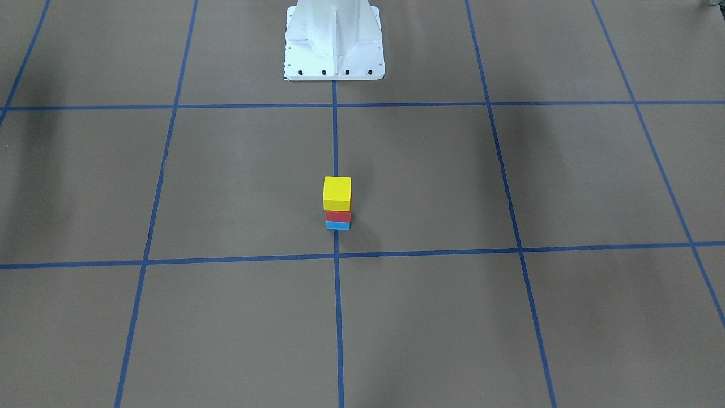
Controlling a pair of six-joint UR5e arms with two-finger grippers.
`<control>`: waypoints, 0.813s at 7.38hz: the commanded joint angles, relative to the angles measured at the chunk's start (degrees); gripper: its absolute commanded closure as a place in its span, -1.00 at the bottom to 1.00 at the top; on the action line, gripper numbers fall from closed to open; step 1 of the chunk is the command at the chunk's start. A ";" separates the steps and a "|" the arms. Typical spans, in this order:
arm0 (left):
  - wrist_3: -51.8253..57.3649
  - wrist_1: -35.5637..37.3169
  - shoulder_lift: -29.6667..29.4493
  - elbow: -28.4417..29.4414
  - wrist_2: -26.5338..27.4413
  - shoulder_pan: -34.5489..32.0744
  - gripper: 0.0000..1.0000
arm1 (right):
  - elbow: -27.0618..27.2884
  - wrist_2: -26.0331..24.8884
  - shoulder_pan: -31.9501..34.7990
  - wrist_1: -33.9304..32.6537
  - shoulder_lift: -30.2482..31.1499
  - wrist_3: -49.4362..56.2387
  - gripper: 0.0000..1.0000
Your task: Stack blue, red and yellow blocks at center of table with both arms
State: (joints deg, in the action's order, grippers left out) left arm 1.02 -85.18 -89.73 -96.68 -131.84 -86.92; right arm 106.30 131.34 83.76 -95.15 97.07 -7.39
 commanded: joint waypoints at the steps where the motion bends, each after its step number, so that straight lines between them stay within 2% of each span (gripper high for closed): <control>1: 0.03 -0.24 0.00 -0.17 0.00 -0.01 -0.99 | -0.39 0.49 0.00 -0.03 -0.04 0.09 -1.00; 6: -0.14 -0.25 0.78 -0.70 -0.09 -0.01 -0.99 | -0.48 1.11 0.00 0.06 0.23 0.18 -1.00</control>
State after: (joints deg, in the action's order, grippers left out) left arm 0.88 -85.43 -89.49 -97.33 -131.92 -86.92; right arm 105.83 132.37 83.76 -95.10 97.26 -7.22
